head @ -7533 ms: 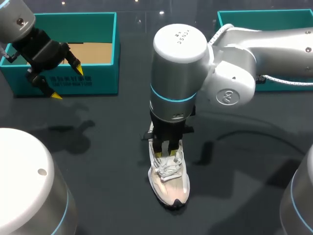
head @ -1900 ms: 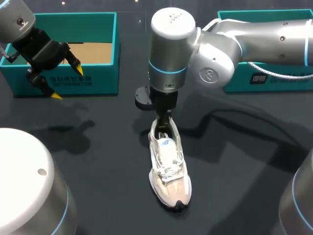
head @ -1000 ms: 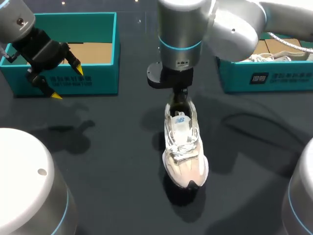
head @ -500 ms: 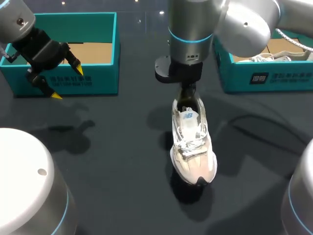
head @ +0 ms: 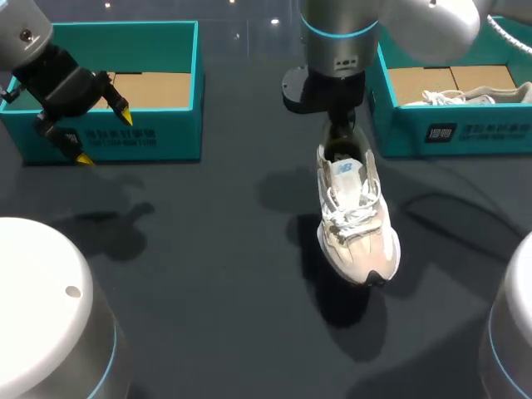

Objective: Take the shoe out of the shoebox, open the shoe tongue, remove and reinsert the insole, then place the shoe into the shoebox

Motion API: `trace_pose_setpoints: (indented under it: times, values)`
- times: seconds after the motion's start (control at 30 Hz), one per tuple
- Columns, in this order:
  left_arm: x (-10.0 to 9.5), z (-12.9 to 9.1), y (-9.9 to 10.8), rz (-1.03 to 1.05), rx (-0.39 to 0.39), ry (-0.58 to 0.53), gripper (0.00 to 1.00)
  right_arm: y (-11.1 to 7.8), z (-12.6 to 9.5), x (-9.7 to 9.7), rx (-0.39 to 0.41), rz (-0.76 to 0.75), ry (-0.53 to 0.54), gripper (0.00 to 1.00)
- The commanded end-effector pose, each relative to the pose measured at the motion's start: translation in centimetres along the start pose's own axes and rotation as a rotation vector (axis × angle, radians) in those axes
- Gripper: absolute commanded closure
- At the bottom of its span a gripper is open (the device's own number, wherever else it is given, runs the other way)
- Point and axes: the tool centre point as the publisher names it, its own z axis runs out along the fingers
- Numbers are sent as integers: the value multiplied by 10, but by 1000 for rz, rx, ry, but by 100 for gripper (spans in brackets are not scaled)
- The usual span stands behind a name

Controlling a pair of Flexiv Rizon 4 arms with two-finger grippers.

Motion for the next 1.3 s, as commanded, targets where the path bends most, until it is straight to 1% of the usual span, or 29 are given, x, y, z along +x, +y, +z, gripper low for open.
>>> trace_pose_setpoints:
  times: [0.03, 0.07, 0.17, 0.3, 0.7, 0.9, 0.97, 1.3]
  values:
    - [-4, -7, 3, -26, -28, -2, 0, -18, -9, -10, 14, 8, 6, 100]
    - [-5, -9, 6, -54, -39, 4, 0, -21, -10, -13, 18, 11, 6, 100]
    - [-7, -10, 14, -138, -32, 19, 0, -32, -13, -22, 37, 29, 6, 100]
    - [-7, -12, 16, -142, -31, 10, 0, -41, -17, -30, 57, 37, -3, 100]
    - [-4, -12, 19, -141, -40, 0, 0, -52, -21, -42, 72, 34, -11, 100]
    - [-3, -13, 18, -114, -40, -2, 0, -73, -30, -65, 83, 45, -25, 100]
    - [-3, -13, 18, -114, -40, -2, 0, -81, -33, -75, 71, 50, -26, 100]
    - [-3, -13, 18, -114, -40, -2, 0, -81, -33, -75, 71, 50, -26, 100]
